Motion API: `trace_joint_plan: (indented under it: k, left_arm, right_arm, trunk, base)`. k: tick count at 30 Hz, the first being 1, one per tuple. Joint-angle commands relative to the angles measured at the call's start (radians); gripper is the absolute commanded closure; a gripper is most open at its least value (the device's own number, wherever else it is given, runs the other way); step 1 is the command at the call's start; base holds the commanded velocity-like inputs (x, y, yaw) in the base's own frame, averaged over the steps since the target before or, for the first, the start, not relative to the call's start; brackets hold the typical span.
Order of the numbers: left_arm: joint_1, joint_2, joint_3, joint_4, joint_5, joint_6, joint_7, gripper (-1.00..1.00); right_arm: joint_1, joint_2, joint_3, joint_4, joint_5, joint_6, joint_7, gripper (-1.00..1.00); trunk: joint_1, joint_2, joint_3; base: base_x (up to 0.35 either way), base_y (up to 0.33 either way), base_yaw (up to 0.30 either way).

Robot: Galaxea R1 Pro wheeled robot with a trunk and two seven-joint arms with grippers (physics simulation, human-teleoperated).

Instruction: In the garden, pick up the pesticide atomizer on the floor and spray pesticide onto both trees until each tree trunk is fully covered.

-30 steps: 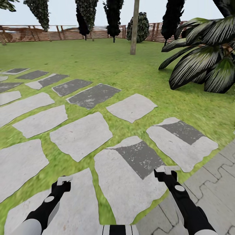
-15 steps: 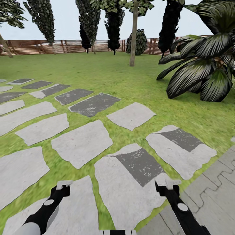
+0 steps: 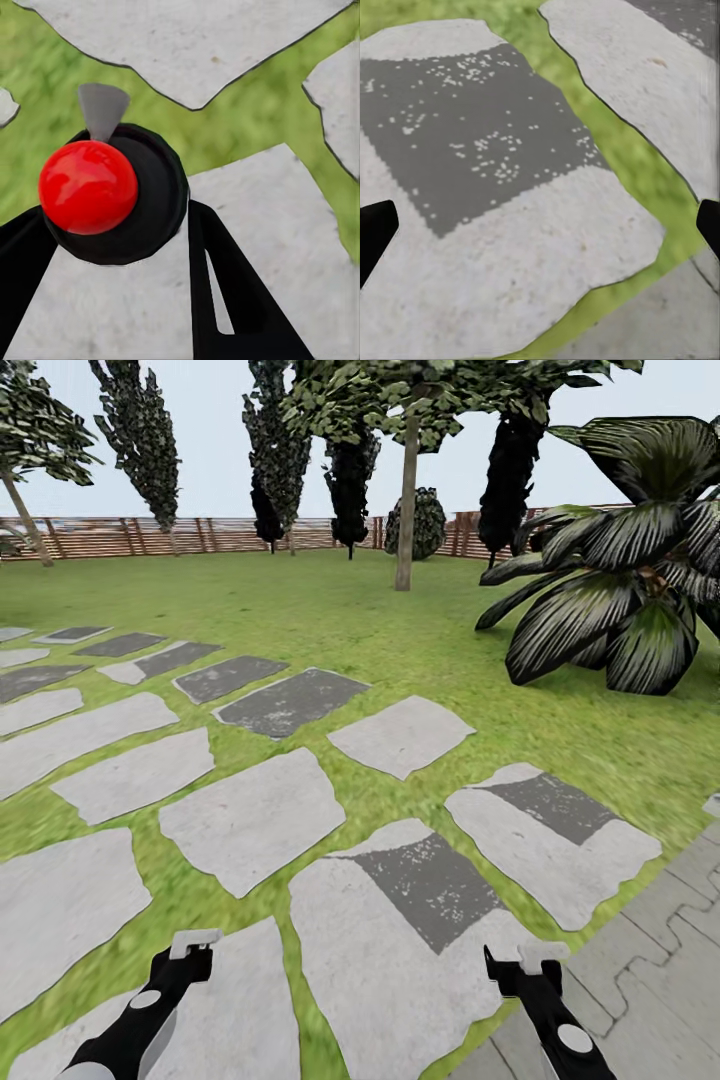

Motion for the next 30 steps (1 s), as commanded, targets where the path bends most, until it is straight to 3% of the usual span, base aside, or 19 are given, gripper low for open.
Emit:
trace_joint_plan:
  k: [1, 12, 22, 30]
  left_arm:
    - [0.000, 0.000, 0.005, 0.001, -0.009, -0.004, 0.000, 1.00]
    - [0.000, -0.002, 0.005, 0.002, -0.008, -0.003, 0.000, 1.00]
    - [0.002, -0.002, 0.005, 0.001, -0.008, -0.005, 0.000, 1.00]
    - [0.002, -0.002, 0.005, 0.001, -0.008, -0.006, 0.000, 1.00]
  right_arm:
    - [0.000, 0.000, 0.000, 0.001, 0.007, -0.008, -0.002, -1.00]
    - [0.000, 0.002, 0.000, 0.035, 0.005, -0.020, -0.004, -1.00]
    - [0.000, 0.002, 0.000, 0.037, 0.005, -0.019, -0.003, -1.00]
    - [0.000, 0.003, 0.000, 0.041, 0.005, -0.019, -0.002, -1.00]
  trunk:
    - [-0.001, 0.000, 0.003]
    - [-0.039, 0.070, 0.038]
    - [-0.039, 0.070, 0.038]
    - [-0.039, 0.070, 0.038]
  base:
    - [0.000, 0.000, 0.000]
    - [0.000, 0.000, 0.000]
    - [0.018, 0.000, 0.000]
    - [0.288, 0.000, 0.000]
